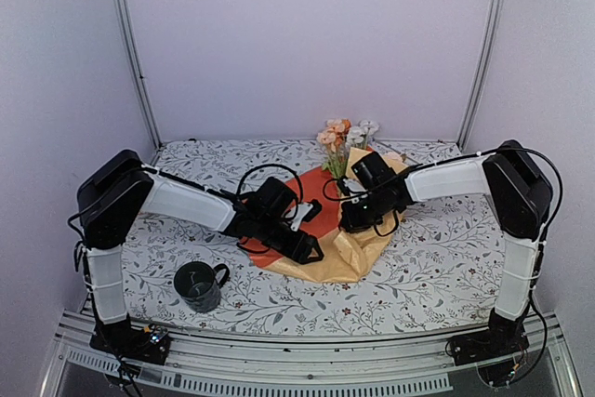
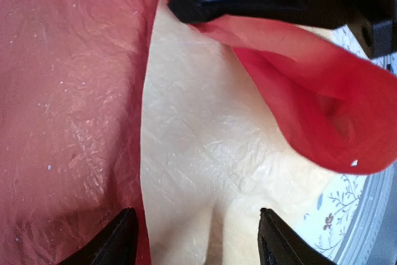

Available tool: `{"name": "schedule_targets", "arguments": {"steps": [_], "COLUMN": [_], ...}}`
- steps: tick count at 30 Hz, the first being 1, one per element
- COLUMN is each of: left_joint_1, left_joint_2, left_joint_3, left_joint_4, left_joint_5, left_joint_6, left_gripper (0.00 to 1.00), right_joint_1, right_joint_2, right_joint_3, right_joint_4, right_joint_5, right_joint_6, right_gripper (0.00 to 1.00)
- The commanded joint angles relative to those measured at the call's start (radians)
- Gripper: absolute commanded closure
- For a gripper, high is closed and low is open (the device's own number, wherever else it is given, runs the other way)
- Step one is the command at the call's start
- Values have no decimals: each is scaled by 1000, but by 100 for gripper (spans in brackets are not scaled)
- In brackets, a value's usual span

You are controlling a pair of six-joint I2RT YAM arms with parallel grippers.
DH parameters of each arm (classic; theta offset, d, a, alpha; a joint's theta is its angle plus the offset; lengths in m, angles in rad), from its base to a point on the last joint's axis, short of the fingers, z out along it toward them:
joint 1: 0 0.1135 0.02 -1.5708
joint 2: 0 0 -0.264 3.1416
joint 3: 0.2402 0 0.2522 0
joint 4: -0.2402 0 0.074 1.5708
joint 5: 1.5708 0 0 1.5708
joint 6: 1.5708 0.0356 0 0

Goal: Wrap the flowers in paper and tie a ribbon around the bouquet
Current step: Fold the one-fourth-folded wrapping paper at the center of the board.

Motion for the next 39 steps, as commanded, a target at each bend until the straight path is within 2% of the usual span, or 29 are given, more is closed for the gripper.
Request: {"name": "schedule_targets", "arguments": {"steps": [1, 6, 12, 15, 18, 22, 25, 28, 31, 36, 39], "left_joint_1": [-28, -8, 14, 15, 17, 16, 15, 0, -34, -122, -164], "left_joint_2": [97, 95, 56, 7, -92, -211, -283, -341, -360, -300, -273], "left_joint_3": [-58, -65, -118, -147, -177, -172, -179, -193, -194, -153, -144], "left_joint_4": [-117, -108, -4, 42, 87, 62, 25, 16, 51, 117, 175], "left_joint_5": [53, 26, 47, 60, 98, 128, 96, 75, 59, -126, -197], "left_joint_6": [-30, -21, -38, -28, -3, 52, 90, 150, 213, 322, 415], "left_gripper": [34, 34, 36, 36, 31, 22, 20, 23, 30, 46, 45], "right_joint_1": [9, 59, 63, 63, 64, 58, 44, 40, 39, 36, 30], "right_joint_2": [-37, 34, 124, 174, 213, 234, 230, 226, 232, 232, 231], "right_joint_3": [57, 191, 195, 179, 176, 181, 169, 160, 168, 158, 139], "right_joint_4": [-129, -92, 70, 93, 112, 130, 141, 145, 144, 166, 216], "right_joint_5": [32, -102, -265, -272, -282, -254, -247, -257, -282, -340, -422], "right_joint_6": [-121, -153, -53, -18, 5, 38, 65, 64, 54, 59, 69], "right_gripper": [100, 100, 100, 100, 100, 100, 100, 100, 100, 100, 100]}}
